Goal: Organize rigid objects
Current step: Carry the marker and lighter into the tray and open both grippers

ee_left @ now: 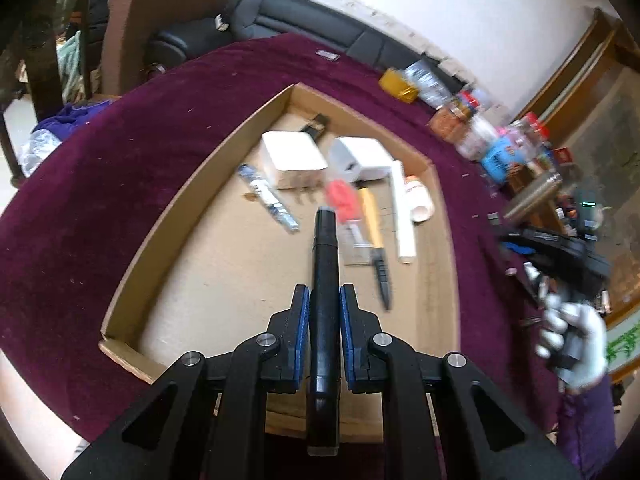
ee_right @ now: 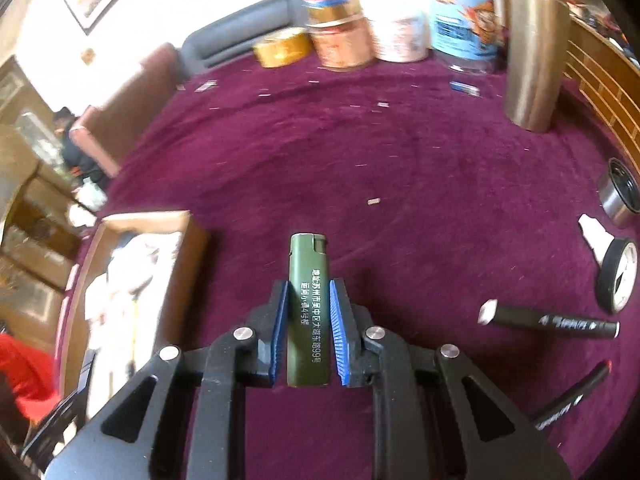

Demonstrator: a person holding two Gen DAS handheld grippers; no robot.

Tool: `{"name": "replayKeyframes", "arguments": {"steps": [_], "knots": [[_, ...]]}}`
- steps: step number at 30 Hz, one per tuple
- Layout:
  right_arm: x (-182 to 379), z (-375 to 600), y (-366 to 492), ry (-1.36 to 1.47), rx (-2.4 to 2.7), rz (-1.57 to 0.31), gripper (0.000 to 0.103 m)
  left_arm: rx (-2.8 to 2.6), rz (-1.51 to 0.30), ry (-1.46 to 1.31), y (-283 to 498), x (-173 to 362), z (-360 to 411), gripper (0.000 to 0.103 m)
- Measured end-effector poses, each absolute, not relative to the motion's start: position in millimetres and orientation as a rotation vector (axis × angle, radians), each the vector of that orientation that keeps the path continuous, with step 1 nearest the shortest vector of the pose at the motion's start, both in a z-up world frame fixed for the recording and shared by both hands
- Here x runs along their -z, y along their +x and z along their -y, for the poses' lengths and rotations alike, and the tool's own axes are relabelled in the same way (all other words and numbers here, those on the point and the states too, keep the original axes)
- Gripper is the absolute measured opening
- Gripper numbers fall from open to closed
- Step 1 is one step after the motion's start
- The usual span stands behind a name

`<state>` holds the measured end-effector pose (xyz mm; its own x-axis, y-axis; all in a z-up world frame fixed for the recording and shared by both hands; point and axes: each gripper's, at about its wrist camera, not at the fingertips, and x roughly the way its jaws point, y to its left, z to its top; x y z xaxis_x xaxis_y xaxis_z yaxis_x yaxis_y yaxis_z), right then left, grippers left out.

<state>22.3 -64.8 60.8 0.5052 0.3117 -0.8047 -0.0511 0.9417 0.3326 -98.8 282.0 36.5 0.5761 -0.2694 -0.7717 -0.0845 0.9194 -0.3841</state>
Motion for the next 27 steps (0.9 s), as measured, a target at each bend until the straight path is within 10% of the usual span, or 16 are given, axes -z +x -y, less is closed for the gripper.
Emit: {"name": "replayKeyframes", "arguments": {"steps": [13,27], "knots": [[-76.0,-42.2,-27.8,0.215,-0.544,-1.059,0.018,-0.023,-1.024,-0.370,-42.6,-21.3,-298.1,0.014],[-40.0,-148.1,-38.5,0.109,-0.686,-1.159,0.019,-0.006,-0.798,-0.553,-124.8,-59.9,-329.8,0.043]]}}
